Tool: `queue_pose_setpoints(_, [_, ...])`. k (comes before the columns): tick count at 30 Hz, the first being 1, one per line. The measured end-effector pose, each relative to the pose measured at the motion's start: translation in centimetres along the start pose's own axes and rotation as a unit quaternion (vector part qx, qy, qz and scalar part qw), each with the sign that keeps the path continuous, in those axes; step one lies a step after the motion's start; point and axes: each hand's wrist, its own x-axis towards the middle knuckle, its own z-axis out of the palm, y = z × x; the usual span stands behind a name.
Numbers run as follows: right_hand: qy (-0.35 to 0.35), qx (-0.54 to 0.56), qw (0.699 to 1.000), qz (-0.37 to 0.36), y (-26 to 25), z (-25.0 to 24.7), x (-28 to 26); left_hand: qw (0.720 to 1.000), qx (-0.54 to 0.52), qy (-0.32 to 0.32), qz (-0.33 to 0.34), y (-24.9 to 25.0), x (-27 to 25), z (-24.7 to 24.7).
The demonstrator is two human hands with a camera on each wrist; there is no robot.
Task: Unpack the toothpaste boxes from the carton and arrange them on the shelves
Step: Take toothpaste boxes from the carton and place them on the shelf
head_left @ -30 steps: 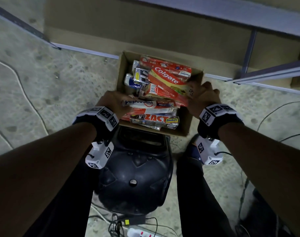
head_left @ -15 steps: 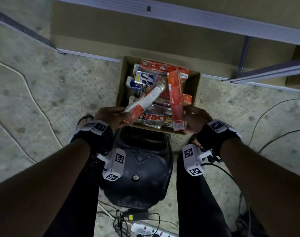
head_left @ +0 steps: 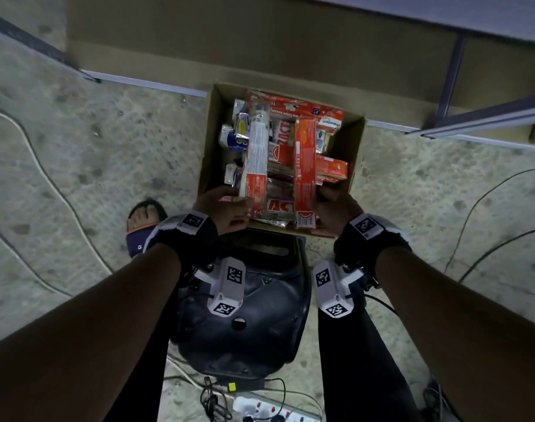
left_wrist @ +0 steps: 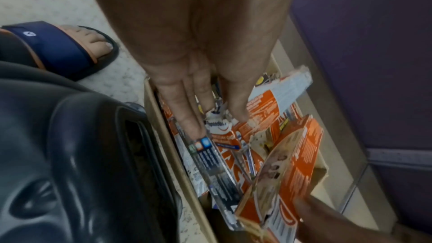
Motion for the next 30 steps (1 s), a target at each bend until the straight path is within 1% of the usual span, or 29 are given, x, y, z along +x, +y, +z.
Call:
queue_pose_setpoints(2, [0.011, -0.036, 0.999, -0.01, 0.2, 0.0, 0.4, 0.999, 0.034, 0.006, 0.009, -0.3, 0.6, 0.2])
queue_pose_setpoints(5, [0.034, -0.048, 0.998, -0.014, 0.2, 0.0, 0.5, 0.994, 0.099, 0.028, 0.037, -0.5, 1.7, 0.1])
queue_pose_setpoints(8, [0.06, -0.081, 0.994, -0.04, -0.1, -0.1, 0.8, 0.973, 0.2, 0.041, 0.103, -0.2, 2.4, -0.3])
queue_pose_setpoints(9, [0.062, -0.076, 0.994, -0.038, -0.3, -0.1, 0.9, 0.965, 0.225, 0.038, 0.127, 0.1, 2.6, -0.5])
queue_pose_setpoints(11, [0.051, -0.053, 0.997, -0.024, -0.8, -0.2, 1.1, 0.958, 0.248, 0.021, 0.145, 0.6, 2.9, -0.8])
queue_pose_setpoints(13, [0.036, -0.039, 0.998, -0.016, -1.4, -0.3, 1.2, 0.958, 0.245, 0.004, 0.148, 1.3, 3.3, -1.1])
queue_pose_setpoints(15, [0.033, -0.029, 0.999, -0.013, -1.9, -0.4, 1.4, 0.958, 0.244, 0.004, 0.15, 2.0, 3.8, -1.2])
queue_pose_setpoints(17, [0.038, -0.03, 0.999, -0.013, -2.3, -0.5, 1.7, 0.96, 0.245, 0.018, 0.136, 2.5, 4.5, -1.0])
queue_pose_setpoints(19, [0.04, -0.043, 0.998, -0.013, -2.7, -0.5, 2.1, 0.967, 0.217, 0.041, 0.128, 3.0, 5.0, -0.8])
queue_pose_setpoints(22, [0.036, -0.064, 0.997, -0.009, -3.2, -0.5, 2.7, 0.967, 0.2, 0.052, 0.147, 3.8, 5.4, -0.5])
queue_pose_setpoints(25, [0.039, -0.086, 0.996, -0.011, -3.5, -0.4, 3.0, 0.969, 0.187, 0.063, 0.149, 4.3, 6.1, -0.4])
queue_pose_setpoints(30, [0.045, -0.086, 0.995, -0.01, -3.3, -0.2, 3.3, 0.965, 0.195, 0.051, 0.168, 4.6, 6.8, 0.0])
